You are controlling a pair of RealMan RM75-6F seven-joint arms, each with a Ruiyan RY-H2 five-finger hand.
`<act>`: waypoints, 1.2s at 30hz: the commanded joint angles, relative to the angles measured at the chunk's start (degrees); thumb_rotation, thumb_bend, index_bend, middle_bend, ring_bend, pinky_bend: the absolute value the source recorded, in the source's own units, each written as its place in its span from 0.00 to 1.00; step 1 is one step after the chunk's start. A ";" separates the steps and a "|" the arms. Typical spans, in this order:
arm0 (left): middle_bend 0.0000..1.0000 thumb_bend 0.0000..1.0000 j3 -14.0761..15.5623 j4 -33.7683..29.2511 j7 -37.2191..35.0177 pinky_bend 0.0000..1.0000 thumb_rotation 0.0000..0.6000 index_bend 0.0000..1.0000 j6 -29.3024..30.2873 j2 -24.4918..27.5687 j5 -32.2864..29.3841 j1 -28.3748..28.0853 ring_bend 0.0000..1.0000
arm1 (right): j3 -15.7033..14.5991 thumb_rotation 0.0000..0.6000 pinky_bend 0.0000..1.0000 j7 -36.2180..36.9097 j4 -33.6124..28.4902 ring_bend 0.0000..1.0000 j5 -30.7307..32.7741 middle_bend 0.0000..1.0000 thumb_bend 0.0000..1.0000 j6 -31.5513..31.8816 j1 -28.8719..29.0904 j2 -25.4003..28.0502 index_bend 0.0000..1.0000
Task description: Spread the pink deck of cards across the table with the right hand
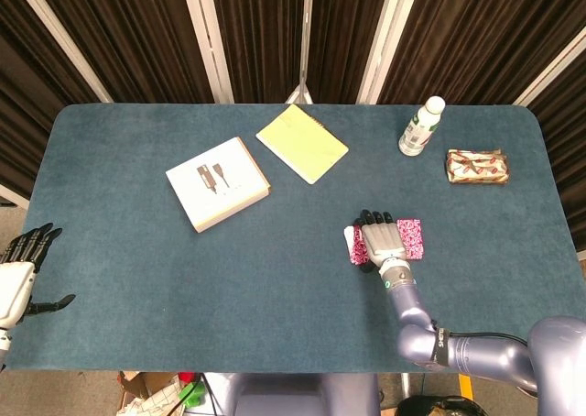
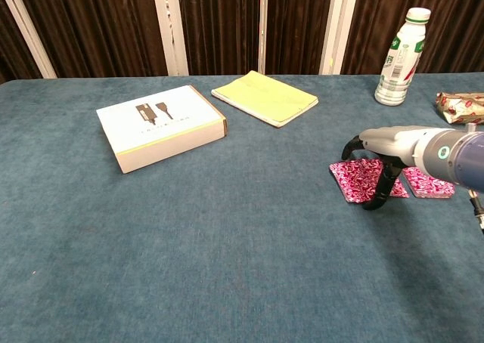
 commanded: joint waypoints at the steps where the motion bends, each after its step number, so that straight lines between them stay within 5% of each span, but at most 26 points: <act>1: 0.00 0.00 0.01 -0.01 -0.03 0.00 1.00 0.00 0.02 0.00 0.04 0.00 0.00 | 0.18 1.00 0.00 0.38 -0.02 0.00 -0.41 0.05 0.18 0.22 -0.08 -0.11 0.17; 16: 0.00 0.00 0.06 -0.03 0.03 0.00 1.00 0.00 -0.01 -0.03 0.03 -0.01 0.00 | -0.18 1.00 0.00 0.43 0.69 0.00 0.36 0.06 0.18 -0.37 0.09 -0.74 0.24; 22: 0.00 0.00 0.11 -0.09 0.11 0.00 1.00 0.00 0.24 -0.09 0.21 0.08 0.00 | 0.00 1.00 0.00 2.33 0.76 0.00 -2.32 0.11 0.24 0.27 -0.57 -1.24 0.41; 36: 0.00 0.00 0.15 -0.10 0.17 0.00 1.00 0.00 0.46 -0.16 0.35 0.17 0.00 | 0.01 1.00 0.00 1.83 -2.59 0.00 -3.59 0.13 0.24 2.42 -1.09 0.41 0.45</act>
